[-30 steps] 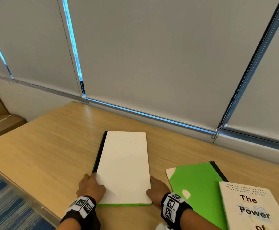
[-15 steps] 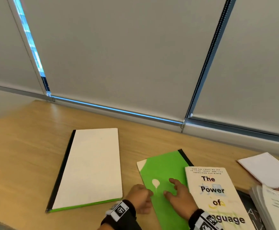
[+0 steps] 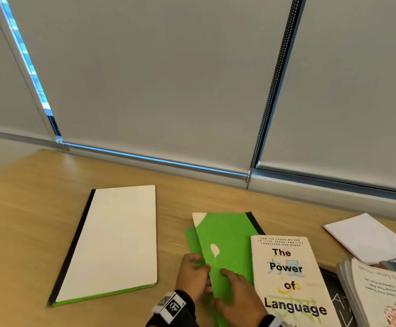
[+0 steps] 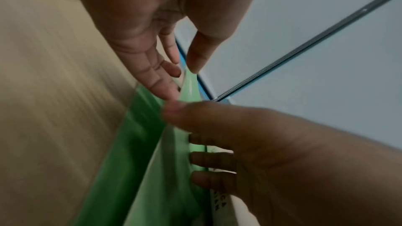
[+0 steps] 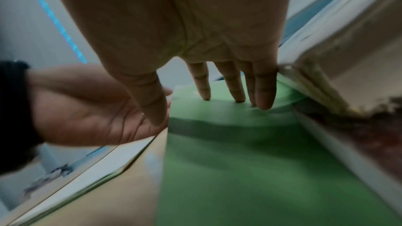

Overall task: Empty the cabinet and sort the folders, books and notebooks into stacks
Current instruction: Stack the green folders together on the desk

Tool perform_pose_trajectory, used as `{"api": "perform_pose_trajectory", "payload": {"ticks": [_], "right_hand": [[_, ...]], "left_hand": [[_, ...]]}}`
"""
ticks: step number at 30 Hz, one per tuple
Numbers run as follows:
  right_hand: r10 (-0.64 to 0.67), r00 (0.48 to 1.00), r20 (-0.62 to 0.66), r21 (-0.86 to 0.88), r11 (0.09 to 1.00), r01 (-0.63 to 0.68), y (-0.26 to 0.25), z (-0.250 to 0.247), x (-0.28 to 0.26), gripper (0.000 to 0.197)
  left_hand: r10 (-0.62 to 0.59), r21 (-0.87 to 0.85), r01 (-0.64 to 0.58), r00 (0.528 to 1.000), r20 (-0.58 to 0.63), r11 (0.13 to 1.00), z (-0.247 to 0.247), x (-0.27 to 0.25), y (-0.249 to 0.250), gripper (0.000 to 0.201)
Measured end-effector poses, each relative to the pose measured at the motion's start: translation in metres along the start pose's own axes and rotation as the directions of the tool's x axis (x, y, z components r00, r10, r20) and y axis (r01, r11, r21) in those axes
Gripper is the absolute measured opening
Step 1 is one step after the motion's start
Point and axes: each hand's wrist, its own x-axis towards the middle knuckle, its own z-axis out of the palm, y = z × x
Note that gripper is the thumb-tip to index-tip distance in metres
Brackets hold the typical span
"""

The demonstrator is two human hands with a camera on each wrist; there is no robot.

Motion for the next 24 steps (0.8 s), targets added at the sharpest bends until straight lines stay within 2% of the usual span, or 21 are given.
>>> {"api": "perform_pose_trajectory", "payload": {"ticks": [2,4,7,9,11,14,17,20,21,24], "right_hand": [[-0.001,1.000,0.022,-0.074,0.997,0.002,-0.004,0.001,-0.001,0.099],[-0.011,0.999,0.031,-0.128,0.992,0.015,-0.009,-0.002,-0.004,0.101],[-0.022,1.000,-0.004,-0.160,0.987,0.021,-0.015,-0.010,-0.010,0.085],[-0.030,0.999,-0.043,-0.184,0.983,0.021,-0.017,-0.018,-0.014,0.071],[-0.032,0.997,-0.065,-0.189,0.982,0.019,-0.018,-0.023,-0.017,0.062],[-0.053,0.993,-0.108,-0.155,0.987,0.036,-0.022,-0.030,-0.026,0.057],[-0.104,0.987,-0.124,-0.078,0.992,0.095,-0.025,-0.037,-0.035,0.053],[-0.137,0.976,-0.172,0.083,0.985,0.152,-0.028,-0.045,-0.037,0.047],[-0.145,0.971,-0.191,0.138,0.975,0.173,-0.029,-0.048,-0.036,0.044],[-0.147,0.970,-0.195,0.296,0.934,0.201,-0.027,-0.053,-0.034,0.040]], "left_hand": [[0.054,0.019,-0.056,0.997,0.057,0.998,0.005,-0.004,0.004,0.021],[0.108,0.067,-0.117,0.987,0.122,0.991,0.009,-0.011,0.011,0.013],[0.181,0.099,-0.200,0.968,0.176,0.975,0.008,-0.016,0.015,0.015],[0.204,0.178,-0.224,0.971,0.123,0.958,0.004,-0.013,0.009,0.015],[0.176,0.272,-0.175,0.984,0.022,0.946,-0.003,-0.007,-0.003,0.016],[0.044,0.328,-0.029,0.998,-0.036,0.944,-0.011,-0.004,-0.020,0.047],[-0.031,0.276,0.038,0.999,-0.032,0.960,-0.014,0.002,-0.025,0.063],[-0.112,0.205,0.121,0.992,-0.056,0.971,-0.024,0.012,-0.020,0.075],[-0.125,0.174,0.134,0.990,-0.058,0.976,-0.028,0.015,-0.019,0.078],[-0.154,0.213,0.167,0.985,-0.077,0.963,-0.037,0.015,-0.017,0.068]]}}
